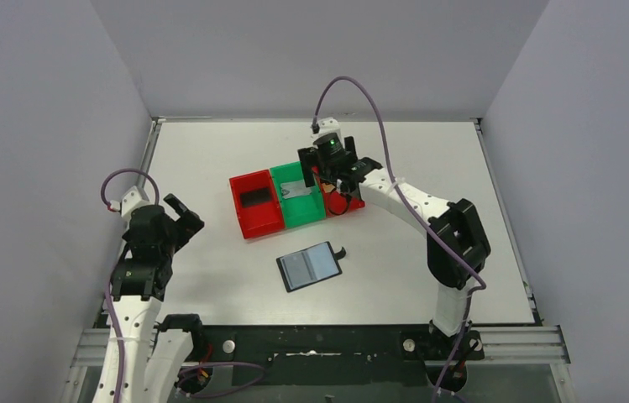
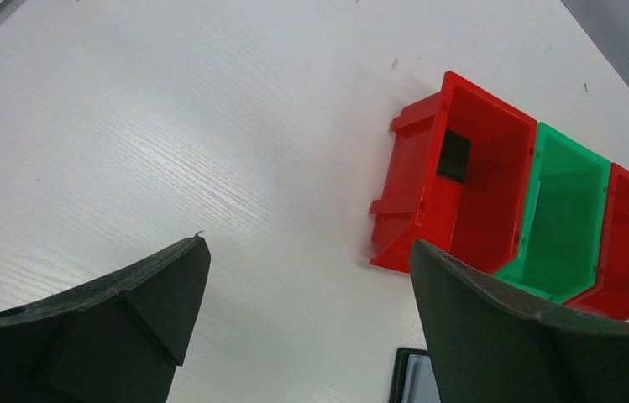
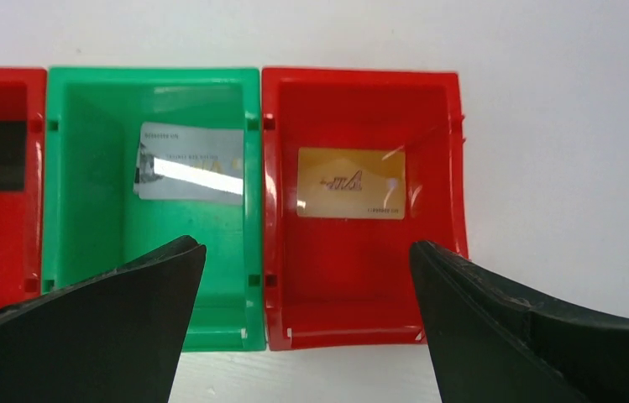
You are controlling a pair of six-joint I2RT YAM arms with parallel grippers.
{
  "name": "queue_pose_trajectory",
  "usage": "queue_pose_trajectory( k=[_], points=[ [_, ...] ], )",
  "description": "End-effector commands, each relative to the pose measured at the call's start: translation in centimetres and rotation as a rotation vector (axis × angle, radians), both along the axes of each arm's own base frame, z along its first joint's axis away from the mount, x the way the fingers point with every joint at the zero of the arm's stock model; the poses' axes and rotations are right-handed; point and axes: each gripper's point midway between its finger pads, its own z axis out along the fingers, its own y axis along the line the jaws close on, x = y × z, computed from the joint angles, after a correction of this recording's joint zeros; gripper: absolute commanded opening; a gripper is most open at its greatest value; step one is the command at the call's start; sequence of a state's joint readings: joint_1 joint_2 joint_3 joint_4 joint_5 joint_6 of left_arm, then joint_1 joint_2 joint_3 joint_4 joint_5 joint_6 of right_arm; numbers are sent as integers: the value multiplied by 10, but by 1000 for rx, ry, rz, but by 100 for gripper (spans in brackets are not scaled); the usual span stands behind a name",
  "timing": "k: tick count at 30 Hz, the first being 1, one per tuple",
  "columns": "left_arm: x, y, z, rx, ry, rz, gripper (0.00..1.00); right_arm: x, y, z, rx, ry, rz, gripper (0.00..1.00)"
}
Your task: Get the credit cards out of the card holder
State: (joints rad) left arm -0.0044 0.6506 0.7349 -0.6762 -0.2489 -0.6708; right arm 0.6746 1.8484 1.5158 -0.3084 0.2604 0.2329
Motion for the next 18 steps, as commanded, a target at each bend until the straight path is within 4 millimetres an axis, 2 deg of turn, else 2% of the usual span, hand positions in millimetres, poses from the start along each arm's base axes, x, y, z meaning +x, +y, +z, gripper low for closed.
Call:
queue_pose_trajectory(
  k=[1, 11, 13, 18],
  points=[
    [12, -4, 13, -2, -60, -29, 91, 2, -1, -10, 27, 83, -48, 98],
    [15, -6, 5, -7, -28, -46, 91, 29, 14, -46, 17, 131, -78, 99],
    [15, -6, 5, -7, -29, -42, 91, 32, 10, -51, 8, 130, -112, 99],
    [15, -5, 3, -7, -23, -38, 91, 31, -19, -62, -37, 113, -259, 97]
  ],
)
